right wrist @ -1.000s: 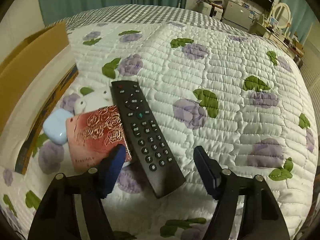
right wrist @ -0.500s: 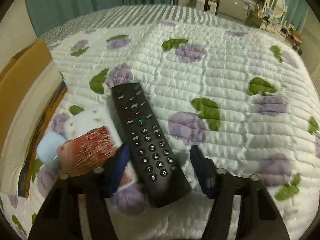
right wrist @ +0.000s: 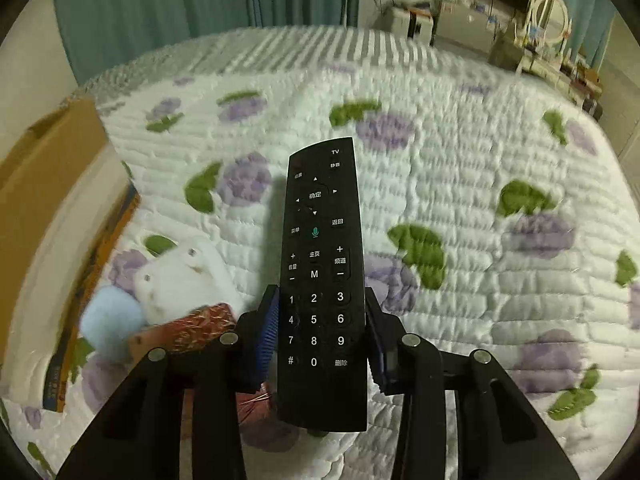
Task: Organize rigid objects
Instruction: 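Carry the remote over the box and release it inside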
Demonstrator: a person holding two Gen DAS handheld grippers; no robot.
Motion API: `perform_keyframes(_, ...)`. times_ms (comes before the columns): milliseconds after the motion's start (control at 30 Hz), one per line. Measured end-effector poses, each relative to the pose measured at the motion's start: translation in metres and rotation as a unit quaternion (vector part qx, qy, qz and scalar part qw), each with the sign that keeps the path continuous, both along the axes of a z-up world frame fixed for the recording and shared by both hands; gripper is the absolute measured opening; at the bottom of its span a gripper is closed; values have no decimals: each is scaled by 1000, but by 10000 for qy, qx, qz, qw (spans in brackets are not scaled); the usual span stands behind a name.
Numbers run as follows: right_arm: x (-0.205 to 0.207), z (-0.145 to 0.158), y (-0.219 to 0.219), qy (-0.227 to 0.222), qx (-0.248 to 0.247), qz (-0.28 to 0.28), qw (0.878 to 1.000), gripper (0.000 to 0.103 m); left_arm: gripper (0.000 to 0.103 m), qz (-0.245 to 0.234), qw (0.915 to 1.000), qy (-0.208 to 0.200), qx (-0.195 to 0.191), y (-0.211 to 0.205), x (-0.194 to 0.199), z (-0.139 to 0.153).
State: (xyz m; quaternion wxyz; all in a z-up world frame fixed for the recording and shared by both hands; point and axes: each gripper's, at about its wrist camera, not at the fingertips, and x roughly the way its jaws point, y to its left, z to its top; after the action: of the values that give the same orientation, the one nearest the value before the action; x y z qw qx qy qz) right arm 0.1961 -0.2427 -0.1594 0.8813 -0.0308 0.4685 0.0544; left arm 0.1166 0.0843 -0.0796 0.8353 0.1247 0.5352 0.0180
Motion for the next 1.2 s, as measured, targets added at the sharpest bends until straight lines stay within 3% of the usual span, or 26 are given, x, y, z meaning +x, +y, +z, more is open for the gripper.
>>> perform_keyframes(300, -27, 65, 24, -741, 83, 295, 9968, 39, 8, 0, 10000, -3, -5, 0, 0, 0)
perform_keyframes(500, -35, 133, 74, -1224, 344, 803, 9886, 39, 8, -3, 10000, -4, -18, 0, 0, -1)
perform_keyframes(633, -40, 153, 115, -1302, 540, 1200, 9827, 39, 8, -5, 10000, -3, -19, 0, 1, -1)
perform_keyframes(967, -47, 122, 199, -832, 840, 1896, 9747, 39, 8, 5, 10000, -11, -88, -1, 2, 1)
perform_keyframes(1200, -49, 89, 223, -428, 854, 2109, 9728, 38, 8, -2, 9999, -15, -110, 0, 2, 1)
